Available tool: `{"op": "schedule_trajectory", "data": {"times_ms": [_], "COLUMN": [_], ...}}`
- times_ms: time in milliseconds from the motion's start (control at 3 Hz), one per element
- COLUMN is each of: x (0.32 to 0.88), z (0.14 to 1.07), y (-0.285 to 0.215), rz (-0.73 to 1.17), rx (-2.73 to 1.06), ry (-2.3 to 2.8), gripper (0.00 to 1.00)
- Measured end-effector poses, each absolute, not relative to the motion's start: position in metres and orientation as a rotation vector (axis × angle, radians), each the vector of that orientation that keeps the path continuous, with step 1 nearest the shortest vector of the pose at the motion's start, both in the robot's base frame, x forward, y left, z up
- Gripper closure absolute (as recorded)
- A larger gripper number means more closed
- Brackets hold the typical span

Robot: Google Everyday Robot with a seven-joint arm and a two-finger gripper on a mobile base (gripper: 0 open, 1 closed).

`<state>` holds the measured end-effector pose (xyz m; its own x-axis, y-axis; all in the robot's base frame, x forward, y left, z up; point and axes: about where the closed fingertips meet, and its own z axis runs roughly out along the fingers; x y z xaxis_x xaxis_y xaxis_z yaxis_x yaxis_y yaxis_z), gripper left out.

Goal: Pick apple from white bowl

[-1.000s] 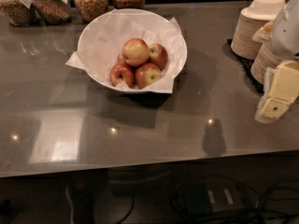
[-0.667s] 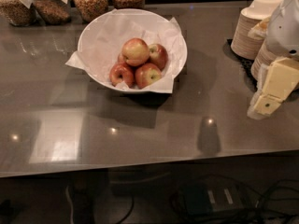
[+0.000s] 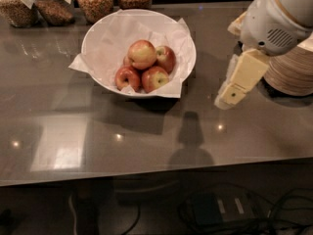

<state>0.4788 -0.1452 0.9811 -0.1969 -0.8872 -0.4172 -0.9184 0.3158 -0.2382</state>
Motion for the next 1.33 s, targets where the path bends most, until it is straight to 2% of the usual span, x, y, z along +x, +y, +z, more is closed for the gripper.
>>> {"op": "schedule_trajectory", "data": {"times_ms": [667, 1000, 1333], "x": [0.532, 0.554, 0.557], "z": [0.972, 0.971, 0.975], "y": [-0.073, -0.042, -0.040], "rz": [0.200, 0.188, 0.181], "rx": [-1.411, -1.387, -1.371], "ry": [2.078, 1.995, 1.977], "gripper": [0.00, 0.00, 0.00]}}
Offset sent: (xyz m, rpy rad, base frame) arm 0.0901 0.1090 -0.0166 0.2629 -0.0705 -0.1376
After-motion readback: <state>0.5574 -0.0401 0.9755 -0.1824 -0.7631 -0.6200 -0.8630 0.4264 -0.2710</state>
